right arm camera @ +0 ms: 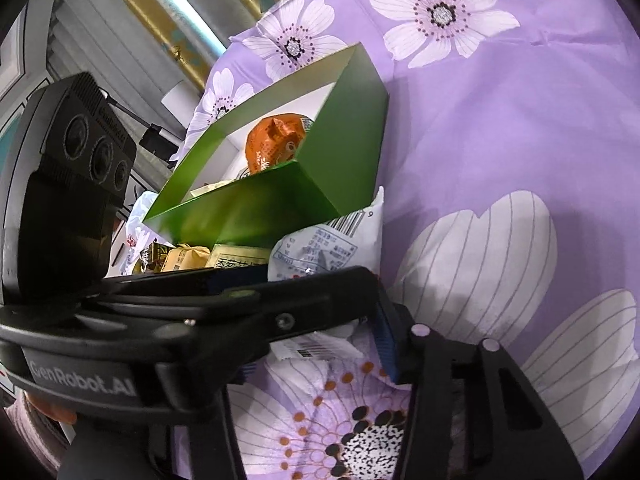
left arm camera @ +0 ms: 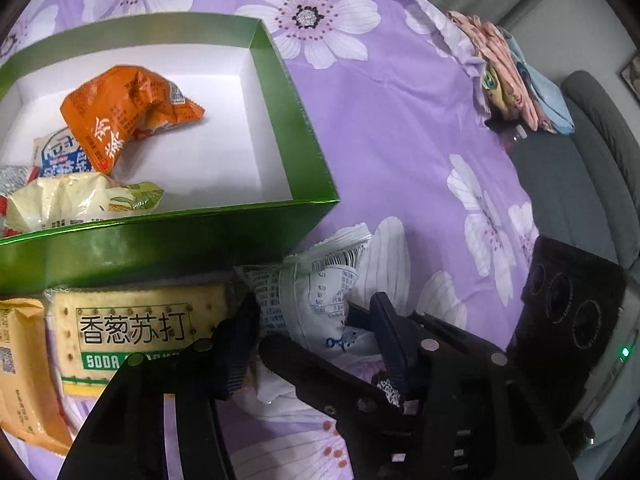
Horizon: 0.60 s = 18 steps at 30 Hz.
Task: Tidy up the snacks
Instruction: 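Grasp the white plastic packet with the right gripper and lift it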
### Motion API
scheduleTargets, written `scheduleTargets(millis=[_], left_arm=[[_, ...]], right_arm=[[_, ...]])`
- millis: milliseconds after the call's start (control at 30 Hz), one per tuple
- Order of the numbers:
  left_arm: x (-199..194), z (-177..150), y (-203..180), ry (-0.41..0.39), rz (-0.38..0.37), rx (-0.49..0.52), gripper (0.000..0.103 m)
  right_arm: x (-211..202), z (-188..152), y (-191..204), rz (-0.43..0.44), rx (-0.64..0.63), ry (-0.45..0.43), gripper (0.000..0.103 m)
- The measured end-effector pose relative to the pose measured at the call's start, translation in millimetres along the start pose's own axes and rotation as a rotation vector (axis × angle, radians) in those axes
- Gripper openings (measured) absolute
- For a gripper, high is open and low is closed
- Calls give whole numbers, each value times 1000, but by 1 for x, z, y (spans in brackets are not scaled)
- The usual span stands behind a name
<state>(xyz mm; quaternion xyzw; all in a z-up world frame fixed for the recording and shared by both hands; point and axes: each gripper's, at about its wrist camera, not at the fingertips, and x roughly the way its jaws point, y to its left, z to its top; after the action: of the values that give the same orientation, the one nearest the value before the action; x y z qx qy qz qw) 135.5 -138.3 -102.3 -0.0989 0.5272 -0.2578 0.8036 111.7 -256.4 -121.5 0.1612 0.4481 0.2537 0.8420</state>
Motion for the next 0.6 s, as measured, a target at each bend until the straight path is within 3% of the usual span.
scheduleTargets(millis=[167,600], left_arm=[[-19,-4,-12,-46,-1,41,55],[-74,-18,-37,-197,52,111,55]], right_arm=[[-16,0,14,-33,-66,-42,45],[-56,1,46,20,-179,-164,46]])
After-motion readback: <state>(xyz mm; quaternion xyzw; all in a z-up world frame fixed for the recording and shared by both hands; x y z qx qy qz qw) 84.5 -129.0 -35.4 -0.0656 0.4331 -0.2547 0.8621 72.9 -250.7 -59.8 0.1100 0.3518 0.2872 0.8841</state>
